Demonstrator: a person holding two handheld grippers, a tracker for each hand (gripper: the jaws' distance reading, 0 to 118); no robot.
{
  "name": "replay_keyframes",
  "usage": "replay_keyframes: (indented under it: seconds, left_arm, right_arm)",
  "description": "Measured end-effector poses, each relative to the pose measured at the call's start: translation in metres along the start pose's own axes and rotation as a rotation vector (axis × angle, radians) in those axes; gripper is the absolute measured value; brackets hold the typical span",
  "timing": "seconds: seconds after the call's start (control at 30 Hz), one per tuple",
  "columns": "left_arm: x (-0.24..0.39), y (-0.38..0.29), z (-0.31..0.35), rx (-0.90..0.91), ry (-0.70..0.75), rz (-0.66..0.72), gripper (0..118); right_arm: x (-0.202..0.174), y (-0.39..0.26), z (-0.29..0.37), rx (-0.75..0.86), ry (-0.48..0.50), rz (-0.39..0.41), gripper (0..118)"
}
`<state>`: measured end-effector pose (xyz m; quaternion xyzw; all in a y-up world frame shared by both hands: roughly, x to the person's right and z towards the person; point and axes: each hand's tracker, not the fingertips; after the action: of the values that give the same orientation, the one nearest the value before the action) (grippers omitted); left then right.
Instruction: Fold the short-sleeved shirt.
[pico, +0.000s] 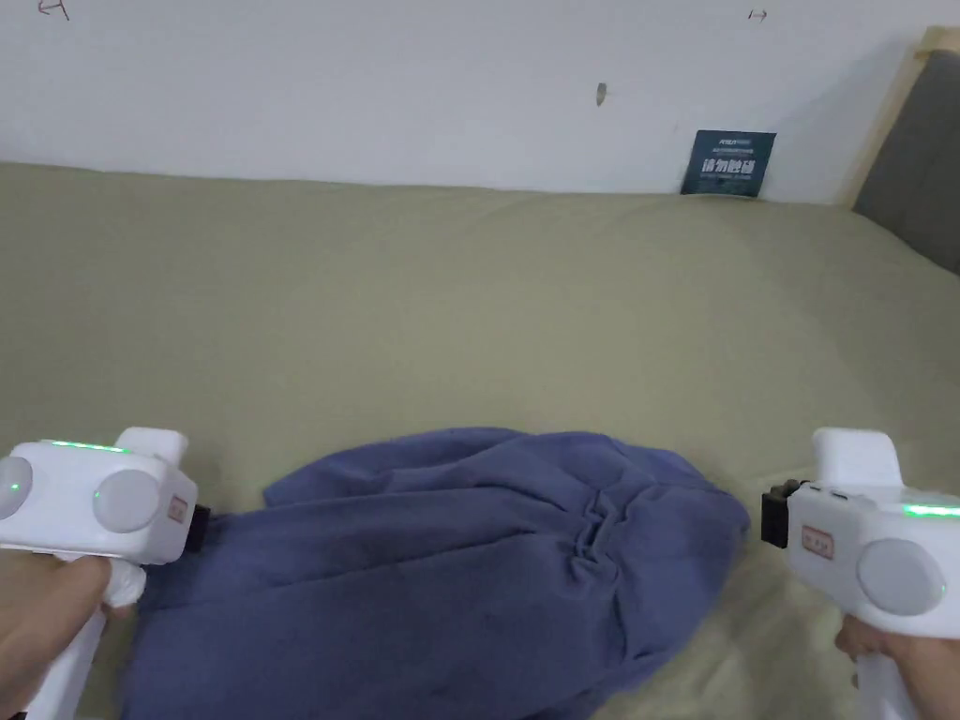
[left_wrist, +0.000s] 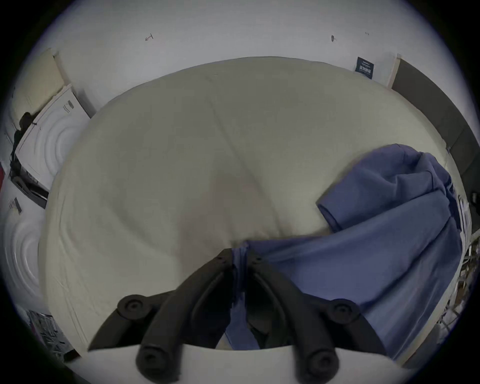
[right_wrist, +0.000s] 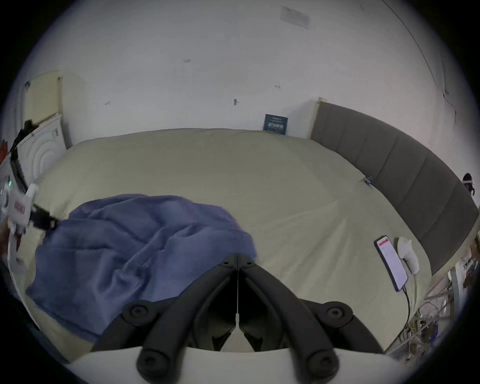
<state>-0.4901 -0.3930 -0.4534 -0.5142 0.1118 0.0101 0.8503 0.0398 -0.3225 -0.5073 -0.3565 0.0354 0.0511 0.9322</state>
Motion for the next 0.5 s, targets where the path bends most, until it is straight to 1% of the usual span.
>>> replay_keyframes:
  seconds: [0.03, 0.1, 0.13, 0.17, 0.2, 0.23, 0.27, 0.3, 0.33, 0.37, 0.4, 0.43, 0.47, 0.5]
  left_arm:
    - [-0.002, -0.001, 0.000, 0.000, -0.008, 0.005, 9]
    - [-0.005, -0.002, -0.003, -0.002, -0.026, 0.021, 9]
    - [-0.006, -0.004, -0.001, -0.002, -0.035, 0.027, 9]
    - [-0.007, -0.006, -0.002, -0.001, -0.041, 0.038, 9]
    - [-0.007, -0.006, -0.003, 0.004, -0.037, 0.038, 9]
    - [-0.008, -0.008, -0.003, 0.006, -0.040, 0.039, 9]
    - [-0.008, -0.007, -0.004, 0.008, -0.043, 0.043, 9]
    - [-0.010, -0.007, -0.005, 0.011, -0.048, 0.047, 9]
    - [-0.011, -0.009, -0.005, 0.009, -0.059, 0.052, 9]
    - [-0.013, -0.010, -0.005, 0.014, -0.067, 0.058, 9]
    - [-0.014, -0.009, -0.003, 0.017, -0.078, 0.068, 9]
    - [-0.017, -0.009, -0.002, 0.016, -0.091, 0.081, 9]
    - [-0.020, -0.008, 0.002, 0.018, -0.115, 0.122, 9]
    - [-0.025, -0.007, 0.007, 0.016, -0.135, 0.138, 9]
  right_arm:
    - [0.006, 0.006, -0.011, -0.042, 0.017, -0.013, 1]
    - [0.016, 0.013, -0.034, -0.110, 0.055, -0.073, 1]
    - [0.020, 0.016, -0.050, -0.189, 0.094, -0.088, 8]
    - [0.022, 0.016, -0.062, -0.231, 0.103, -0.104, 53]
    - [0.023, 0.014, -0.073, -0.250, 0.098, -0.122, 101]
    - [0.022, 0.009, -0.085, -0.287, 0.099, -0.125, 118]
    - [0.020, 0.005, -0.095, -0.315, 0.107, -0.134, 107]
    - [0.020, -0.001, -0.103, -0.274, 0.108, -0.104, 99]
    - [0.018, -0.004, -0.112, -0.303, 0.056, -0.094, 88]
    - [0.013, -0.001, -0.111, -0.324, 0.036, -0.077, 85]
    - [0.011, -0.003, -0.113, -0.317, 0.052, -0.074, 83]
    - [0.009, -0.003, -0.110, -0.306, 0.048, -0.057, 59]
    - [0.008, -0.001, -0.100, -0.293, 0.051, -0.050, 16]
    - [0.009, 0.005, -0.091, -0.276, 0.077, -0.050, 3]
